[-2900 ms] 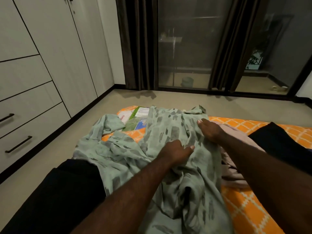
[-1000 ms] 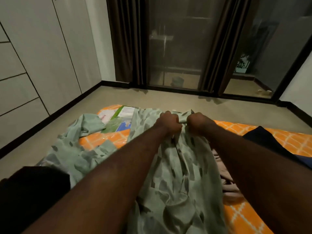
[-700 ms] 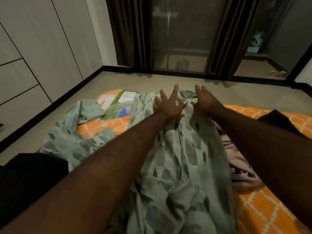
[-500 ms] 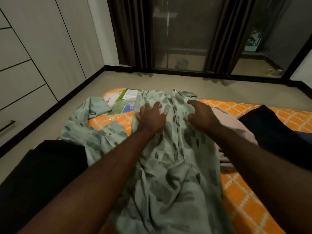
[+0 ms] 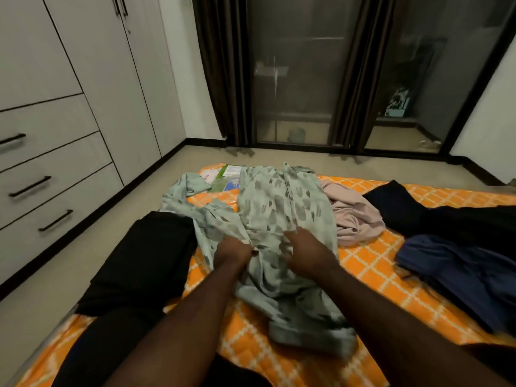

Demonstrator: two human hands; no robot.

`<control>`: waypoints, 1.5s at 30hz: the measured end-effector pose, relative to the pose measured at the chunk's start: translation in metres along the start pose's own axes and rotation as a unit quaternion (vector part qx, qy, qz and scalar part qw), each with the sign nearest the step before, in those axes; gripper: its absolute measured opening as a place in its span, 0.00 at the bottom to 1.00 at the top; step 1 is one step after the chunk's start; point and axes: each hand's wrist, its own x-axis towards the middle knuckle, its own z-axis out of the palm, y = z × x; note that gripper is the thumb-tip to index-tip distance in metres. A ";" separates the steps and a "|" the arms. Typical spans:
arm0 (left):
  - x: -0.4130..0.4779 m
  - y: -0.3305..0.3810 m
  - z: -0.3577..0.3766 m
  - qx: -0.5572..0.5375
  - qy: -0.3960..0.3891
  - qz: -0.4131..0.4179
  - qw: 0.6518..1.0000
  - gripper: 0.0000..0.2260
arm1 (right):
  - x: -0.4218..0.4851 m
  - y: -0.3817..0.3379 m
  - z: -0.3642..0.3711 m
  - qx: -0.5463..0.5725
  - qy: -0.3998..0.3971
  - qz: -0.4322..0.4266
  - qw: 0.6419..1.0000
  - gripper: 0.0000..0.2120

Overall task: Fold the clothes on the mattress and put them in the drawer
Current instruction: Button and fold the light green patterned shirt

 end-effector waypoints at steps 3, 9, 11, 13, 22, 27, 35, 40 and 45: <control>-0.004 -0.004 -0.002 0.016 -0.038 0.018 0.999 0.20 | -0.016 0.011 0.011 0.044 -0.013 0.044 0.998 0.29; -0.016 -0.006 0.008 -0.010 -0.028 0.018 0.999 0.37 | -0.016 0.010 0.021 0.081 -0.095 0.075 0.989 0.39; -0.018 -0.005 0.011 0.001 -0.013 0.002 1.000 0.40 | -0.014 0.005 0.028 0.061 -0.081 0.069 0.992 0.41; -0.014 -0.004 0.015 -0.021 0.006 -0.023 0.999 0.40 | -0.013 0.001 0.034 0.027 -0.078 0.064 0.995 0.42; 0.018 -0.005 0.034 -0.051 0.079 0.012 0.996 0.21 | -0.006 0.005 0.053 0.025 -0.098 0.055 0.993 0.43; 0.017 0.002 0.024 -0.329 0.124 0.068 0.934 0.17 | 0.003 0.003 0.053 0.067 -0.095 0.078 0.990 0.39; -0.047 0.064 -0.032 -0.610 -0.107 0.239 0.748 0.11 | 0.009 0.000 0.029 0.134 -0.161 0.066 0.976 0.22; -0.076 0.081 -0.029 -0.532 -0.232 0.344 0.738 0.20 | 0.022 0.019 -0.014 0.359 0.062 0.195 0.910 0.13; -0.083 0.084 -0.005 -0.233 -0.203 0.522 0.795 0.07 | 0.017 0.031 -0.056 0.773 0.045 0.222 0.593 0.21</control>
